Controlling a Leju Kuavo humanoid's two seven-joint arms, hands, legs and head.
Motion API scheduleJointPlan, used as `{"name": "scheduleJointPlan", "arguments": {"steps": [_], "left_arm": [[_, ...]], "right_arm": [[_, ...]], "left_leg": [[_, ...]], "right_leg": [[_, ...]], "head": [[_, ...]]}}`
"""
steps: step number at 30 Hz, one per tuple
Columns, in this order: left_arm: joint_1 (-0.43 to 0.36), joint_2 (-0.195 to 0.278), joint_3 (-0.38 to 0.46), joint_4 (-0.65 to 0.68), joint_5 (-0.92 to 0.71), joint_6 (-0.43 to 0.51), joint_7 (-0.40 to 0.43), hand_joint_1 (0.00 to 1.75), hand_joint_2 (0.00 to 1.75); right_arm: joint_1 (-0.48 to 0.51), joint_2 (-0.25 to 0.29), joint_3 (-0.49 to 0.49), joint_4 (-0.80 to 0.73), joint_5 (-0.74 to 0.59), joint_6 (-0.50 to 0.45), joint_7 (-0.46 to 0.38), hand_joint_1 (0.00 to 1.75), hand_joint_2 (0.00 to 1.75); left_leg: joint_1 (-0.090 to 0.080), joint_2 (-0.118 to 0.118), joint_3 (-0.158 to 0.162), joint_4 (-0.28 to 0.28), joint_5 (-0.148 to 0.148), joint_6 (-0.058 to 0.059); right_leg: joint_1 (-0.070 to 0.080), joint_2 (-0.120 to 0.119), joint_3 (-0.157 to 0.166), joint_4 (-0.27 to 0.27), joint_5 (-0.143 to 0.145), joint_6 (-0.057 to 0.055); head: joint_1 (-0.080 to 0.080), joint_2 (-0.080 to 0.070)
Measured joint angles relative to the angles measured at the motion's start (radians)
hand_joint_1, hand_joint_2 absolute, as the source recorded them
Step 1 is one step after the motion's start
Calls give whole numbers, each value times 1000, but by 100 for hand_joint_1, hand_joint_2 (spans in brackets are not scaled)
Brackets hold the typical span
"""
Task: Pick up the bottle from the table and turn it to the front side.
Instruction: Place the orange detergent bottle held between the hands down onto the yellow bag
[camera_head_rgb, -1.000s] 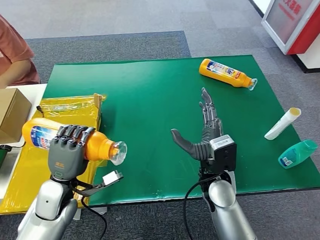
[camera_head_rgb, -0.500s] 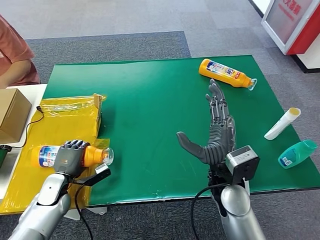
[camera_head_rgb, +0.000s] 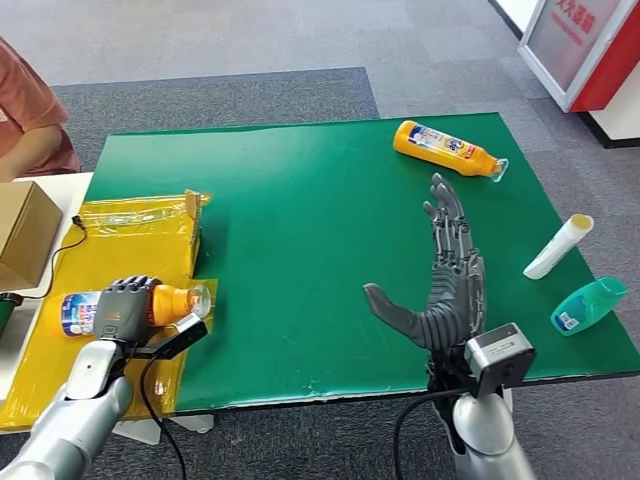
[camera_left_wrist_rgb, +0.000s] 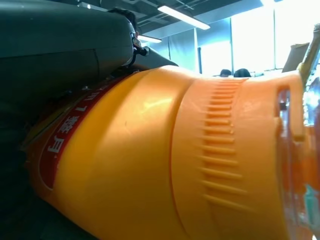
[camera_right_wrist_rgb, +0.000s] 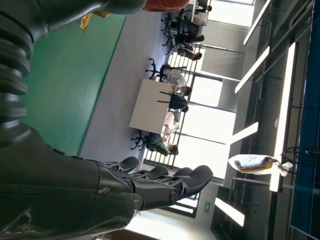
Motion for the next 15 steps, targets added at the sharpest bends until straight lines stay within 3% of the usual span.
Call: {"name": "scheduleJointPlan", "arguments": {"steps": [7, 13, 15], "left_arm": [[-4, 1, 5, 9, -1, 6, 0, 175, 175], [9, 2, 16, 10, -13, 81, -22, 175, 175], [13, 3, 23, 7, -11, 104, -43, 159, 175]], "right_arm": [[3, -4, 1, -3, 2, 0, 0, 0, 175], [11, -8, 14, -3, 14, -10, 0, 0, 175], [10, -10, 25, -3, 15, -15, 0, 0, 175]], "left_leg": [[0, 0, 0, 0, 0, 0], [0, 0, 0, 0, 0, 0], [0, 0, 0, 0, 0, 0]], "right_leg": [[0, 0, 1, 0, 0, 0], [0, 0, 0, 0, 0, 0], [0, 0, 0, 0, 0, 0]], "head": [[0, 0], [0, 0], [0, 0]]}}
